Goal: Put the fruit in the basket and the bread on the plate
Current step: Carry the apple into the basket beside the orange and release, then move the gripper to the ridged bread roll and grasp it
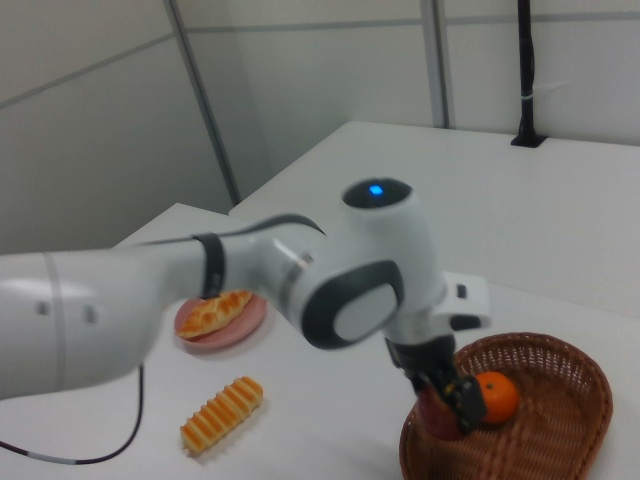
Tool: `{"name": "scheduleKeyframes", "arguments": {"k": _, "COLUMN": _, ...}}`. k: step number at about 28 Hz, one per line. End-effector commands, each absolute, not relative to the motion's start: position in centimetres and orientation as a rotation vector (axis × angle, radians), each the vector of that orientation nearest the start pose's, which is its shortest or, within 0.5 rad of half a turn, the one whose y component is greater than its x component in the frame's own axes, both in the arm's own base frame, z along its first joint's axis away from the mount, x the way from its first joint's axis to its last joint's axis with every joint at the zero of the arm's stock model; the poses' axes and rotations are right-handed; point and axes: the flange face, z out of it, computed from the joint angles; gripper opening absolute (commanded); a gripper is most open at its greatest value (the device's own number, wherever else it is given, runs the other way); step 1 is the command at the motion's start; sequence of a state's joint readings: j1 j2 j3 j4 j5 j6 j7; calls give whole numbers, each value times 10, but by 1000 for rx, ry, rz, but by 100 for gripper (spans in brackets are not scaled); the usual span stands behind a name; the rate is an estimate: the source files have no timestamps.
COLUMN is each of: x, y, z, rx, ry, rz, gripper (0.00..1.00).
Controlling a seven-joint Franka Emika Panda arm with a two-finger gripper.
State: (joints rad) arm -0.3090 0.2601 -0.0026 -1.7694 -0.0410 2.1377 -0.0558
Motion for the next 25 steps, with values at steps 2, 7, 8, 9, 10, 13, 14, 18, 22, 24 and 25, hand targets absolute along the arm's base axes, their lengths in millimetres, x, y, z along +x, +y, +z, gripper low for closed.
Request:
{"name": "scheduleKeyframes", "arguments": {"k": 2, "x": 630, "y": -216, "z": 388, "rx": -3168, "ry": 380, "rz": -183, "gripper": 24}}
{"name": "scheduleKeyframes", "arguments": {"k": 7, "x": 630, "y": -212, "z": 388, "rx": -3163, "ry": 374, "rz": -179, "gripper": 27}}
{"name": "scheduleKeyframes", "arguments": {"k": 8, "x": 630, "y": -211, "z": 387, "rx": -3163, "ry": 371, "rz": -177, "gripper": 37}}
{"name": "scheduleKeyframes", "arguments": {"k": 9, "x": 630, "y": -209, "z": 387, "rx": -3163, "ry": 369, "rz": -177, "gripper": 57}}
{"name": "scheduleKeyframes", "arguments": {"k": 10, "x": 631, "y": -209, "z": 386, "rx": -3163, "ry": 369, "rz": -175, "gripper": 88}}
{"name": "scheduleKeyframes", "arguments": {"k": 13, "x": 631, "y": -204, "z": 391, "rx": -3162, "ry": 369, "rz": -177, "gripper": 100}}
{"name": "scheduleKeyframes", "arguments": {"k": 14, "x": 631, "y": -200, "z": 393, "rx": -3160, "ry": 362, "rz": -176, "gripper": 100}}
{"name": "scheduleKeyframes", "arguments": {"k": 18, "x": 632, "y": -166, "z": 404, "rx": -3149, "ry": 294, "rz": -122, "gripper": 100}}
{"name": "scheduleKeyframes", "arguments": {"k": 22, "x": 634, "y": -110, "z": 407, "rx": -3140, "ry": 178, "rz": -51, "gripper": 100}}
{"name": "scheduleKeyframes", "arguments": {"k": 24, "x": 632, "y": -62, "z": 404, "rx": -3117, "ry": 92, "rz": 4, "gripper": 100}}
{"name": "scheduleKeyframes", "arguments": {"k": 25, "x": 631, "y": -44, "z": 403, "rx": -3112, "ry": 65, "rz": 16, "gripper": 100}}
